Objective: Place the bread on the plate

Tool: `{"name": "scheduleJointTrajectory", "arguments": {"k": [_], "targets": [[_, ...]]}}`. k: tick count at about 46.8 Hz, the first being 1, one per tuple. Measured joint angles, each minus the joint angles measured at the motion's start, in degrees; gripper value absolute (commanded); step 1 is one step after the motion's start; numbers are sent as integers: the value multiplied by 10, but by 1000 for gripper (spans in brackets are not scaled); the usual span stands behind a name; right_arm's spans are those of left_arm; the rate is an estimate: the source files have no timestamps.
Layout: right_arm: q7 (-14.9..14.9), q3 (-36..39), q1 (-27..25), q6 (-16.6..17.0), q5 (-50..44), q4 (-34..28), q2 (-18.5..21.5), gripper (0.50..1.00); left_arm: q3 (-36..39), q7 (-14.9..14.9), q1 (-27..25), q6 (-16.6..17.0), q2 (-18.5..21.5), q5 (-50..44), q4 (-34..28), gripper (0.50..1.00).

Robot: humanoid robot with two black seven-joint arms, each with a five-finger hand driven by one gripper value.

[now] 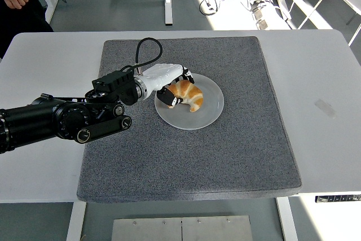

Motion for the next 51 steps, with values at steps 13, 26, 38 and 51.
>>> {"name": "scheduleJointTrajectory", "arguments": {"k": [13, 26, 38, 51], "targets": [[0, 0, 0, 0, 0, 0, 0, 1000, -1, 0, 0, 0, 1, 0, 0, 814], [0, 0, 0, 0, 0, 0, 0, 1000, -7, 0, -2, -1, 2, -2, -3, 913], [0, 0, 0, 0, 0, 0, 0, 1000, -18, 0, -4, -1, 5, -6, -9, 921], [0, 0, 0, 0, 0, 0, 0, 1000, -86, -6, -5, 8, 14, -39, -9, 921]]}}
